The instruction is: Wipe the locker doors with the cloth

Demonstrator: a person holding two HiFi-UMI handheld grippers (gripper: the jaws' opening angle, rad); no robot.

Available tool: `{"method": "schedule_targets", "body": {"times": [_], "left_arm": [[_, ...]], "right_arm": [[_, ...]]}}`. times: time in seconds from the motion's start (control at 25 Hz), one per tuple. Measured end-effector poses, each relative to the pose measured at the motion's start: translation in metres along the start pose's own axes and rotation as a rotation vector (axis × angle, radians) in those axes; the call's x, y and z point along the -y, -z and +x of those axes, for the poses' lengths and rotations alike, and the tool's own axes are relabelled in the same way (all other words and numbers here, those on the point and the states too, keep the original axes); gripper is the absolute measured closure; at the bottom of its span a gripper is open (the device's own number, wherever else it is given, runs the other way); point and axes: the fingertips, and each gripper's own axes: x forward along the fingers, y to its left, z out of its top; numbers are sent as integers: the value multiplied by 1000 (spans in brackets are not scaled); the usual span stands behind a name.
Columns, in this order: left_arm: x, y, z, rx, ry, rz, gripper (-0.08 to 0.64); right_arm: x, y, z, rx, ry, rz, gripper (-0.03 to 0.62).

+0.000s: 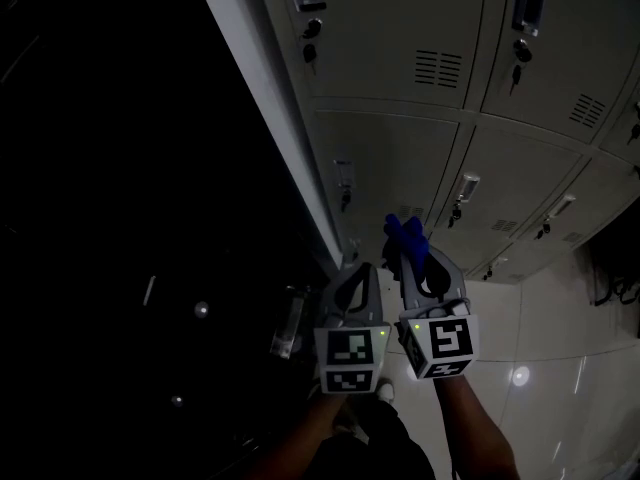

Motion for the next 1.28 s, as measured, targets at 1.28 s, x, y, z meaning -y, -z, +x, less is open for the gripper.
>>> {"method": "schedule_targets", "body": {"times": [1.28], "left_arm": [[30,-15,-196,86,15,26,557]], "right_arm": [[-129,-47,-165,-31,-37,-86,531]]}}
